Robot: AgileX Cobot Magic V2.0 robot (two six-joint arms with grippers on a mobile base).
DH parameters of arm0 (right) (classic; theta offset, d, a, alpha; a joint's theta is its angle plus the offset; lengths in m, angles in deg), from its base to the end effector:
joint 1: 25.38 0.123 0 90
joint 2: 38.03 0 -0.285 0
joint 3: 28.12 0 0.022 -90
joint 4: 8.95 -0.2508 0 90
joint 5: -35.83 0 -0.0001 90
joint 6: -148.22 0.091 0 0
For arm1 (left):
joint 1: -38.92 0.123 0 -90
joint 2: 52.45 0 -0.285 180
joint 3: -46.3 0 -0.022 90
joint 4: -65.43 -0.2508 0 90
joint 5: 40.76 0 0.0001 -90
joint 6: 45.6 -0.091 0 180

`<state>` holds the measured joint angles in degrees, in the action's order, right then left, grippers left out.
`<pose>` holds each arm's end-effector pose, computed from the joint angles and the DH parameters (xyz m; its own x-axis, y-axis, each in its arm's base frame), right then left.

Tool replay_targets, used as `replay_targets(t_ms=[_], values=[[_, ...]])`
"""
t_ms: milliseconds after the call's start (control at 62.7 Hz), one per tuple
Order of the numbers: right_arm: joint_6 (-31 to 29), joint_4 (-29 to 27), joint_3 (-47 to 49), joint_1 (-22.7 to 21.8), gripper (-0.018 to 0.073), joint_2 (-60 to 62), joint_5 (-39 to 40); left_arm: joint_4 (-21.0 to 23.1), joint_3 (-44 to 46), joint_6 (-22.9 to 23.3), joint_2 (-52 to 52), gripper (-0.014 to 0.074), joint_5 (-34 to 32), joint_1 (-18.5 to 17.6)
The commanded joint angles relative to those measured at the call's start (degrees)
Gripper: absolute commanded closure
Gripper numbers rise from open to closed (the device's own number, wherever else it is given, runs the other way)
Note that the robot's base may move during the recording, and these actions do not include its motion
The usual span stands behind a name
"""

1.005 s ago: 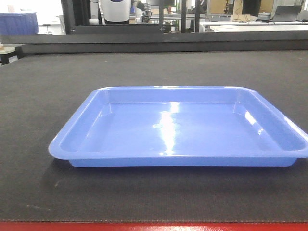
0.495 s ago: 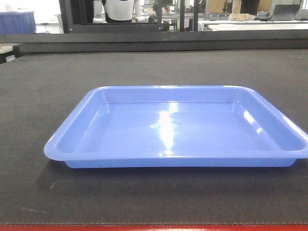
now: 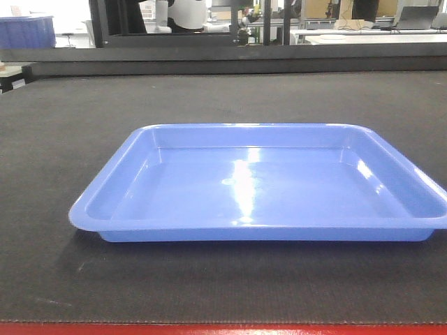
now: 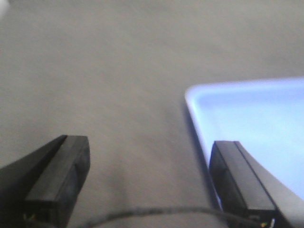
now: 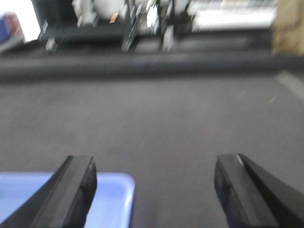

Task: Grab blue tray and place on right shelf
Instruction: 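Lower both grippers toward the blue tray's side rims, then close both grippers on the tray's opposite side rims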

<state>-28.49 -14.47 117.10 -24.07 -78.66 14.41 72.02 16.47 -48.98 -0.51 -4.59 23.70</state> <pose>0.1111 0.0057 0.3823 -0.1245 0.1437 -0.9818 -0.0399 0.9879 0.1497 0.1428 -0.0452 0.3627 -0.4600 0.0900 -0.8833 0.3043 0.9506 -0.0616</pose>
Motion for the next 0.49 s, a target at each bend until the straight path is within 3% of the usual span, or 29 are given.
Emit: replay_targets(t_ms=[0, 175, 255, 319, 383, 479], values=[[-0.39, -2.23, 6.78, 3.39, -0.0065, -6.17, -2.59, 2.35, 5.29, -0.20, 5.57, 0.0155, 0.16, -4.23], [-0.39, -2.22, 16.13, 12.41, -0.0064, -19.76, -14.95, 2.60, 15.65, -0.20, 20.76, 0.0155, 6.50, -13.12], [-0.39, -2.22, 19.95, 14.66, -0.0064, -26.38, -19.93, 2.49, 20.98, 0.39, 27.58, 0.0155, 9.82, -14.64], [-0.39, -2.11, 22.72, 14.73, -0.0064, -30.97, -23.49, 1.17, 25.30, 4.87, 32.91, 0.0155, 13.20, -14.52], [0.20, -0.70, 24.75, 14.66, -0.0064, -35.02, -25.55, -2.82, 28.55, 9.30, 36.89, 0.0156, 15.89, -14.38], [5.48, 3.20, 26.84, 14.58, -0.0064, -39.43, -26.89, -5.76, 32.46, 14.52, 41.79, 0.0157, 18.36, -14.38]])
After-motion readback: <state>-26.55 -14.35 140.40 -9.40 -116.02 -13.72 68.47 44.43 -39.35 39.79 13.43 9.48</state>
